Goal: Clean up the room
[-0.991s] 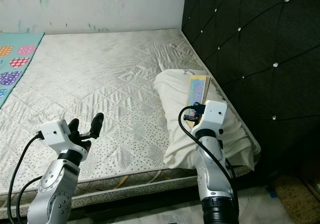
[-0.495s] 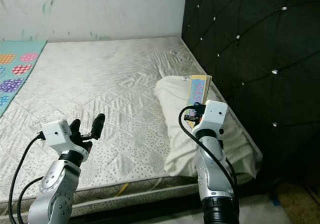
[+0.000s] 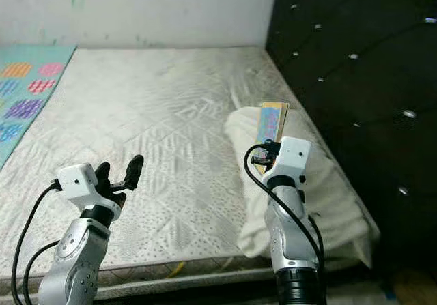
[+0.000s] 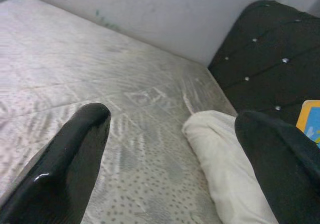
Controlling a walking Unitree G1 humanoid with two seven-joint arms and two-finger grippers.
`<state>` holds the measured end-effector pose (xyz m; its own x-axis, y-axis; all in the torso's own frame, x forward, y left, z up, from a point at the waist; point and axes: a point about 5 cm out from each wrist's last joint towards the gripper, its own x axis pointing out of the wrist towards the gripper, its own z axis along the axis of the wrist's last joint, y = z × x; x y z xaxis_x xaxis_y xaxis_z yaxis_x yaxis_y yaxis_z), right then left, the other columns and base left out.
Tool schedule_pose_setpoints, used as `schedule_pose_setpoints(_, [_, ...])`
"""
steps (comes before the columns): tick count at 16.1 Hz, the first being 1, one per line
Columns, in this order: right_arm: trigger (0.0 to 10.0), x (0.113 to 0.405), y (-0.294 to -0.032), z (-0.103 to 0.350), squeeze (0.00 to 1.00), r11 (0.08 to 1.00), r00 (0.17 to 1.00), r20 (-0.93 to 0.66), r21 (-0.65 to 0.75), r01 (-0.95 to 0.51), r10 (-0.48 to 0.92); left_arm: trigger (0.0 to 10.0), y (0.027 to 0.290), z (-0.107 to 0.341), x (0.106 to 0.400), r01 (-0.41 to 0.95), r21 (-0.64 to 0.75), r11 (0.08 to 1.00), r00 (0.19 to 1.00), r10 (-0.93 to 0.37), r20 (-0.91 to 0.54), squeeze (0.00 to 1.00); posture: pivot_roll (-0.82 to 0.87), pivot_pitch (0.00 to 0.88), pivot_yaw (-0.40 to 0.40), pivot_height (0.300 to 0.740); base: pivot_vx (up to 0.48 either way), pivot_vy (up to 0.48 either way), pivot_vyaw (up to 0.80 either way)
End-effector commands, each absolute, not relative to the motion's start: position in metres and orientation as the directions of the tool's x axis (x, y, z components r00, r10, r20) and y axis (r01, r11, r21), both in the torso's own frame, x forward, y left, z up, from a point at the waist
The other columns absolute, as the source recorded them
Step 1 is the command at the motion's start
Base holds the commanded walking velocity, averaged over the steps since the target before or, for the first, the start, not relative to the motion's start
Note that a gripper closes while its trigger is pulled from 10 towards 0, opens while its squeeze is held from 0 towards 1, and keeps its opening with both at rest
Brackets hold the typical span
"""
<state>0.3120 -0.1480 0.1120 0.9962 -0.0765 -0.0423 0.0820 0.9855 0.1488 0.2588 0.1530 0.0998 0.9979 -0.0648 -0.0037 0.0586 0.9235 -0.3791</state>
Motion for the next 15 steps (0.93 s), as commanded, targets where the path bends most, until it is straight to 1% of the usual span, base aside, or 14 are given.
schedule_pose_setpoints(1, [10.0,0.3159,-0.1472,0.1212,0.0,0.988,0.998,0.001,0.14,0.069,-0.07,10.0,0.1522,0.1034,0.2579,0.069,-0.375,0.925,0.998,-0.067,0.017,0.0,-0.07,0.0,-0.013,0.74,0.379,0.0,0.0])
schedule_pose_setpoints(5, [10.0,0.3156,-0.1473,0.1206,0.0,0.988,0.998,-0.001,0.138,0.068,-0.068,10.0,0.1527,0.1023,0.258,0.062,-0.37,0.927,0.998,-0.062,0.011,0.0,-0.07,0.0,-0.012,0.74,0.367,0.0,0.0])
schedule_pose_setpoints(6, [10.0,0.3155,-0.1476,0.1205,0.0,0.989,0.998,-0.001,0.135,0.067,-0.068,10.0,0.1533,0.1017,0.2579,0.041,-0.378,0.925,0.999,-0.042,0.005,0.0,-0.07,0.0,-0.012,0.74,0.274,0.0,0.0])
schedule_pose_setpoints(8, [10.0,0.3156,-0.148,0.1202,0.0,0.989,0.998,-0.001,0.131,0.066,-0.067,10.0,0.1543,0.0966,0.2582,-0.01,-0.385,0.923,0.999,-0.005,-0.04,0.0,-0.07,0.0,-0.016,0.74,0.0,0.0,0.0])
schedule_pose_setpoints(15, [10.0,0.3157,-0.1485,0.119,0.0,0.99,0.998,-0.003,0.127,0.066,-0.067,10.0,0.155,0.0965,0.2582,-0.015,-0.404,0.915,0.999,-0.002,-0.041,0.0,-0.07,0.0,-0.015,0.74,0.0,0.0,0.0])
